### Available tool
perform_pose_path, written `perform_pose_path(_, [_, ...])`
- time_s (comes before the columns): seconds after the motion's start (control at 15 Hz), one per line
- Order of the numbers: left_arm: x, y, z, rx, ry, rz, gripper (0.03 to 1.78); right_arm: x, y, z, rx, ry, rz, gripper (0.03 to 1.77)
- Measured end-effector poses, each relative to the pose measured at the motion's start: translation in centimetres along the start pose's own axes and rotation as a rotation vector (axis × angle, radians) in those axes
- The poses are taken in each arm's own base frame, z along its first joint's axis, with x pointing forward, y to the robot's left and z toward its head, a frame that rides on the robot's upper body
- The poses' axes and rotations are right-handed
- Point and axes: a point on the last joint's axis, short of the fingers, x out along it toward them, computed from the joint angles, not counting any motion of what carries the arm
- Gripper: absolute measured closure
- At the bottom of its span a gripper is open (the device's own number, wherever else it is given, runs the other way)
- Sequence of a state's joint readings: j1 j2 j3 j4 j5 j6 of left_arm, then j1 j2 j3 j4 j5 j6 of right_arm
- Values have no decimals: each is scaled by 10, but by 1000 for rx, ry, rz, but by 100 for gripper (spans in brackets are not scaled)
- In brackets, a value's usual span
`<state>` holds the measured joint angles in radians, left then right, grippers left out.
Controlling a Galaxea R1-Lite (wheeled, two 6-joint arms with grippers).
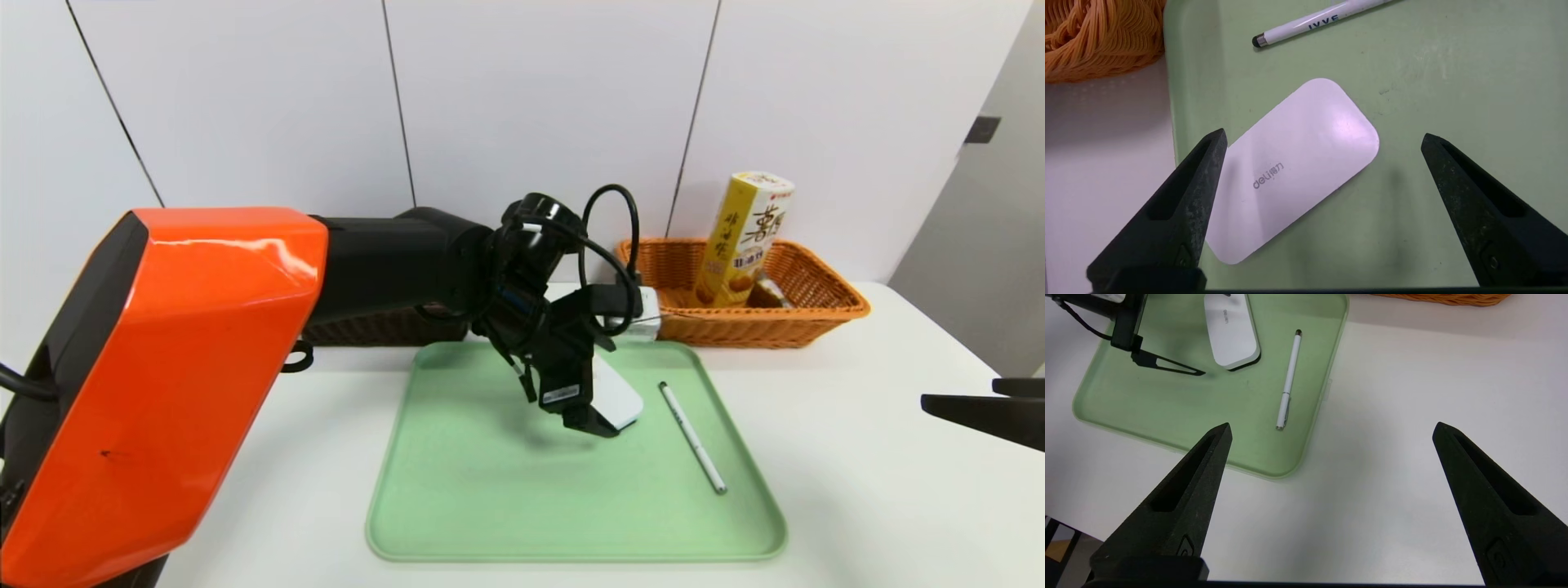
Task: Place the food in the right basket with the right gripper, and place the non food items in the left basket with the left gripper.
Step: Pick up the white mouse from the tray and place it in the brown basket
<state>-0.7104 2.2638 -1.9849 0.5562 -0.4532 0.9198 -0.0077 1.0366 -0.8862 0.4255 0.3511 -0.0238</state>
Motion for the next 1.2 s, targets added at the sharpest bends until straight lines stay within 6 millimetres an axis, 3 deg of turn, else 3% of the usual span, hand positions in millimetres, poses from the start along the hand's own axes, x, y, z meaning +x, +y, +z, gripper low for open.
perform_pose_path(0.47, [9, 2, 8, -294, -79, 1, 12, -1, 1, -5, 3, 3, 0, 10])
perform_pose_path(0.87, [22, 1, 4, -382, -63, 7, 12, -1, 0, -8, 6, 9, -1, 10])
perform_pose_path(1.2, [17, 0, 12, -512, -22, 96, 12, 0, 1, -7, 18, 9, 27, 10])
